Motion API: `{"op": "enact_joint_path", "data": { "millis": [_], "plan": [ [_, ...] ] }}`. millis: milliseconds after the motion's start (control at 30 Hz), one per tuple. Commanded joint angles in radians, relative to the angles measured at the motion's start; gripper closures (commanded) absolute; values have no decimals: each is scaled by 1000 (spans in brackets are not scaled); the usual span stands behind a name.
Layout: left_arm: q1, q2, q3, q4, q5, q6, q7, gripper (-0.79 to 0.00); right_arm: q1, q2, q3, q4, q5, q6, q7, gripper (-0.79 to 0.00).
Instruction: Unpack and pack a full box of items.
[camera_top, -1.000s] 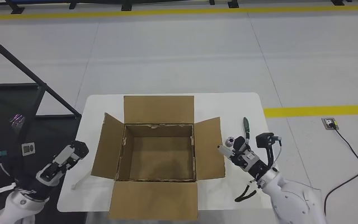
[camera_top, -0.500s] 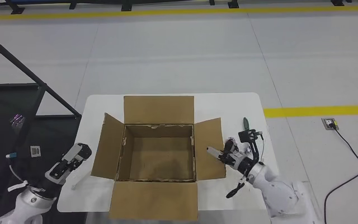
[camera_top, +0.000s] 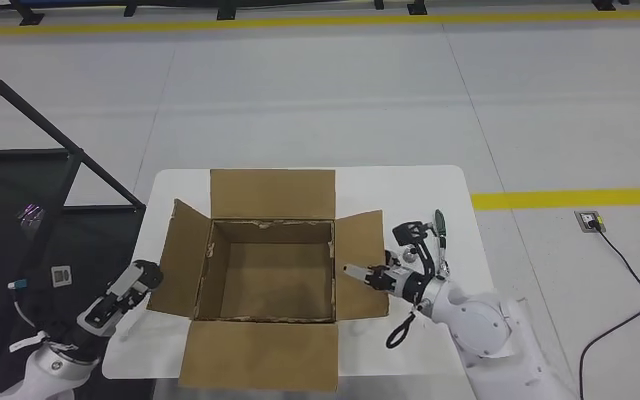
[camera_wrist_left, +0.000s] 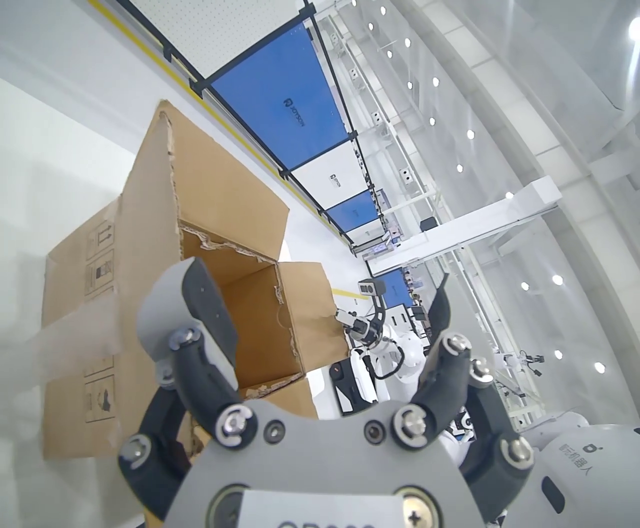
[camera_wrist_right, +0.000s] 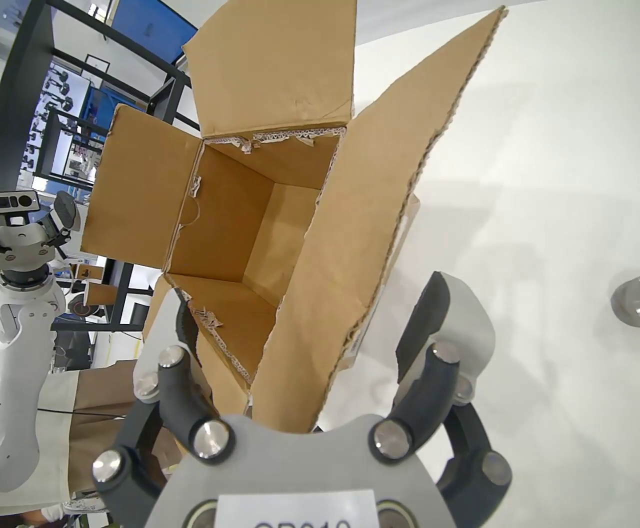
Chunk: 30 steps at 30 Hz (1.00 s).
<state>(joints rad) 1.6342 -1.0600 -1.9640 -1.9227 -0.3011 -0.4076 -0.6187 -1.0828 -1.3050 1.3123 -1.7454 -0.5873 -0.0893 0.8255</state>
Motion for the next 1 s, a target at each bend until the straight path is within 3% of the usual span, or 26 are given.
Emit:
{"op": "enact_joint_path", "data": {
  "millis": [0,133,267,400,533,867,967],
  "plan": [
    [0,0,2,-1,0,-4,-2,-785,11,-1,-16,2,-3,8,-3,-785],
    [0,0,4,-3,-4,-9,-4,-785,8,1,-8,-19,-29,28,-61,-785],
    [0,0,4,-11,-5,-9,-7,-785,-73,12,66,-119,-72,16,-184,-785],
    [-5,1,6,-25,2,-6,-14,-785,-142,26,124,-174,-308,41,-292,-785],
    [-10,1,9,-35,13,4,-14,-785,-148,31,98,-142,-526,120,-275,-785],
    [-10,1,-21,-79,36,31,29,-785,-148,30,93,-136,-533,126,-270,-785],
    [-16,2,-30,-88,27,44,28,-785,-124,32,63,-74,-643,150,-237,-785]
  ]
}}
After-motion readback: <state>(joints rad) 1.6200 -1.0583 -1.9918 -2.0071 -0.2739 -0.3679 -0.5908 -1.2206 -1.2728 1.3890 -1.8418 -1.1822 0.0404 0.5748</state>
